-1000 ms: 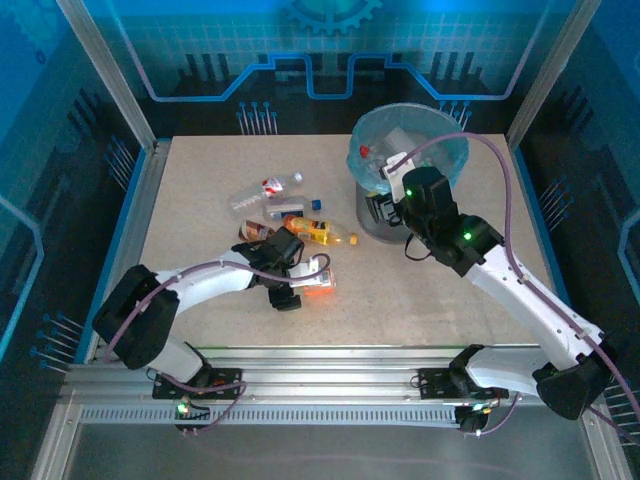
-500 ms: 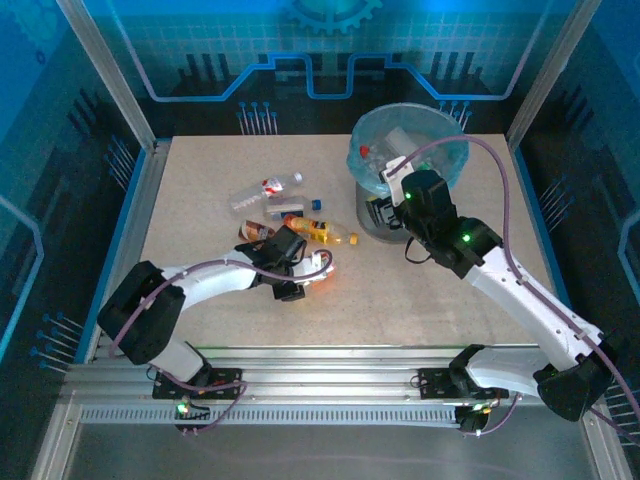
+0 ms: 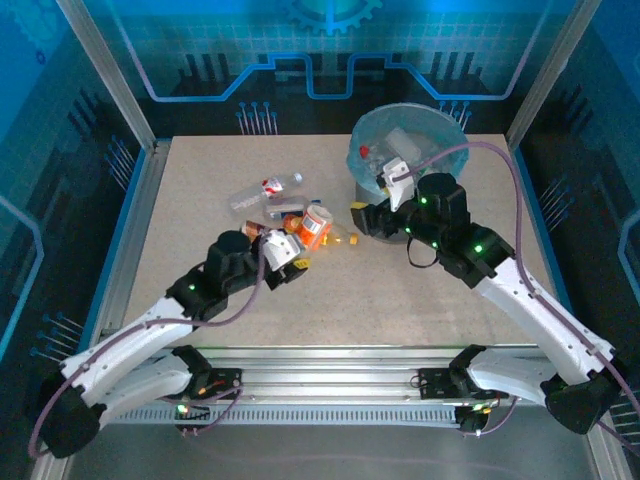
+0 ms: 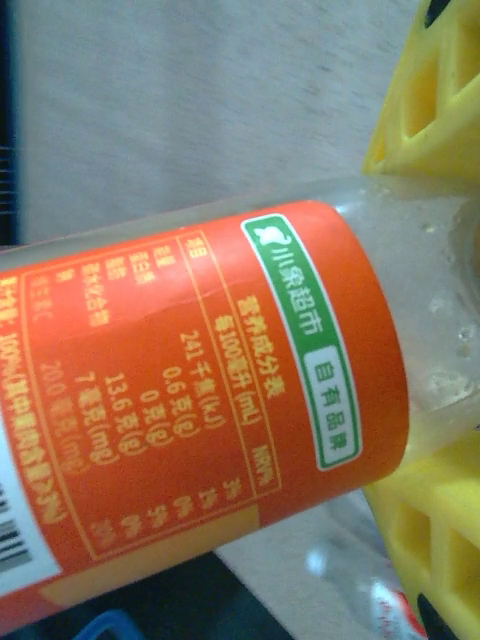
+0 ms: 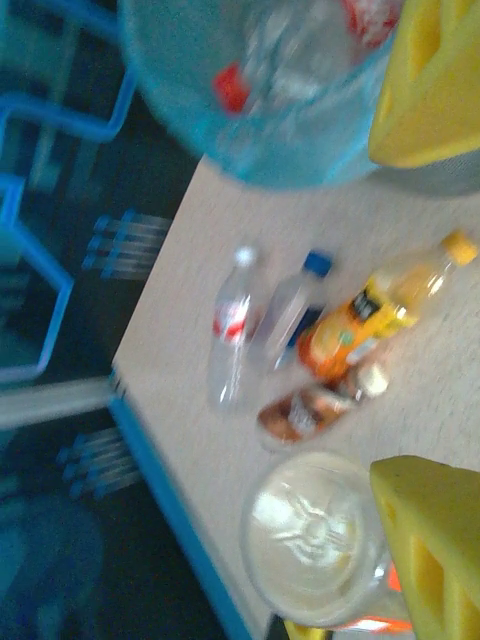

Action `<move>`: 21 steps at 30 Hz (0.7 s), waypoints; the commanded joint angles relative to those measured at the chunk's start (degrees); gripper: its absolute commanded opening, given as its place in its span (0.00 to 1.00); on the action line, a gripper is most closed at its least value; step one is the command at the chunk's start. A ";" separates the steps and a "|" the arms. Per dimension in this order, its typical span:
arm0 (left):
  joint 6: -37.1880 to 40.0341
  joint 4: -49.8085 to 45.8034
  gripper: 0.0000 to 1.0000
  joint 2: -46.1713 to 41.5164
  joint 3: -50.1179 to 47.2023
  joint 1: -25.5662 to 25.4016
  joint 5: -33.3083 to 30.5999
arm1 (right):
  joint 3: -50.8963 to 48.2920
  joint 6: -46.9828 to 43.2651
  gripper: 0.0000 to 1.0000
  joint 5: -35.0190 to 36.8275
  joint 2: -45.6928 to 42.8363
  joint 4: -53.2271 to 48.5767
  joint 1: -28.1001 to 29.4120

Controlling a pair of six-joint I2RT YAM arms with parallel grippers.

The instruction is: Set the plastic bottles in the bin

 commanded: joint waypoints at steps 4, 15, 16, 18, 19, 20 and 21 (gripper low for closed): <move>-8.02 9.31 0.45 -6.25 -1.76 -0.28 7.87 | -0.58 3.36 0.87 -26.79 -0.86 13.54 0.02; -8.90 10.79 0.46 -7.01 -2.60 -0.33 13.57 | 4.35 2.07 0.91 -30.80 4.50 10.20 4.45; -8.83 11.06 0.46 -6.94 -2.69 -0.34 13.78 | 4.78 2.03 0.91 -30.95 5.07 9.84 4.75; -8.91 11.32 0.46 -6.84 -2.70 -0.39 13.98 | 5.67 1.84 0.90 -31.82 6.24 9.37 5.29; -8.83 11.31 0.46 -6.84 -2.70 -0.32 14.08 | 5.89 1.88 0.89 -32.25 6.75 9.21 5.52; -8.74 11.18 0.46 -6.84 -2.62 -0.30 14.14 | 6.24 1.85 0.89 -32.59 7.37 9.13 5.79; -8.79 11.12 0.46 -6.89 -2.61 -0.35 14.26 | 6.62 1.73 0.88 -32.74 7.86 8.95 6.16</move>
